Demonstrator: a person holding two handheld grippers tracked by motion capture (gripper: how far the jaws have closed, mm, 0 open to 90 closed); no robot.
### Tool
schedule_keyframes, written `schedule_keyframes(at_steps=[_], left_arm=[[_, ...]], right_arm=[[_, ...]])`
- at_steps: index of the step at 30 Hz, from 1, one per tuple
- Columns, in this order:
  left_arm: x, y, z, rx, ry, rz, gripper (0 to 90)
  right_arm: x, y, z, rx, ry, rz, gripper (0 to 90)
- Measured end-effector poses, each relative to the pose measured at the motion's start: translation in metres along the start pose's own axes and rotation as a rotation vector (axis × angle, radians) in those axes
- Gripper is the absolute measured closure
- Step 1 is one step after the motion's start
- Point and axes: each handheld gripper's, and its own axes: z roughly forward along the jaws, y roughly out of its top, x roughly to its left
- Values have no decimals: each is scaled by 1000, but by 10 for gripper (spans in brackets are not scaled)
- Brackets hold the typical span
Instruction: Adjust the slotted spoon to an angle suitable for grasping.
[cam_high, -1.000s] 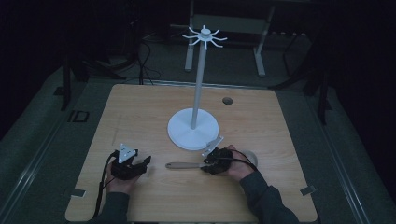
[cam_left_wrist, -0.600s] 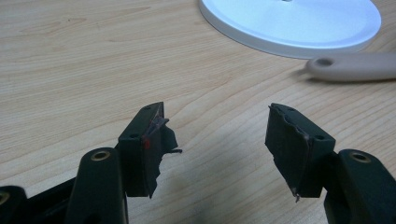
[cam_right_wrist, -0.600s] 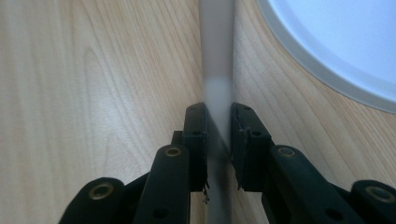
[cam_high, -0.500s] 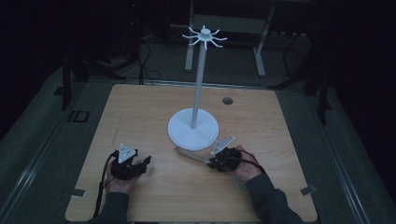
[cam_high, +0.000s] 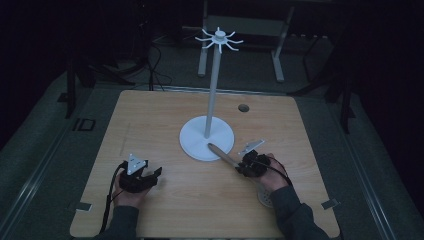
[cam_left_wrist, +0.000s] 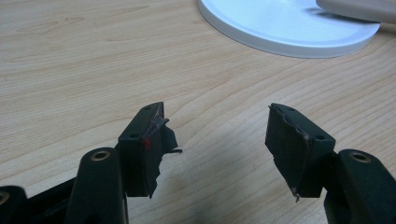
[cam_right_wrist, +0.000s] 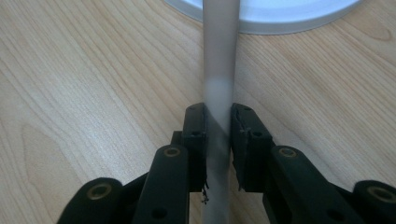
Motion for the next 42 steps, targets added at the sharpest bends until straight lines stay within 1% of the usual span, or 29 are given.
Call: schedule_keyframes(at_steps=[2, 6, 9, 12, 17, 20, 28, 30, 32, 34, 39, 42], left_arm=[[0, 0, 0, 0, 0, -1, 385], [0, 0, 0, 1, 0, -1, 385], [0, 0, 0, 0, 0, -1, 385], [0, 0, 0, 1, 0, 0, 385], [0, 0, 0, 0, 0, -1, 385], [0, 0, 0, 1, 0, 0, 385], [0, 0, 0, 2, 1, 2, 385], [0, 0, 0, 1, 2, 1, 385], [0, 0, 0, -1, 1, 0, 385], [1, 0, -1, 1, 1, -2, 385], [1, 0, -1, -3, 2, -2, 385], [1, 0, 0, -3, 1, -5, 385]], right_arm=[[0, 3, 0, 7, -7, -12, 733], [2, 15, 3, 20, -3, -29, 691], [2, 25, 9, 47, -9, -47, 697], [0, 33, 14, 71, -7, -45, 714], [-3, 40, 23, 112, 10, -52, 720], [-3, 41, 24, 127, 5, -61, 725], [-4, 41, 27, 136, 17, -43, 729], [-4, 41, 27, 136, 14, -46, 734], [-3, 41, 26, 136, 13, -37, 738], [-2, 40, 26, 125, 21, -41, 739], [2, 39, 24, 108, 9, -59, 740], [2, 39, 18, 86, 3, -54, 741]])
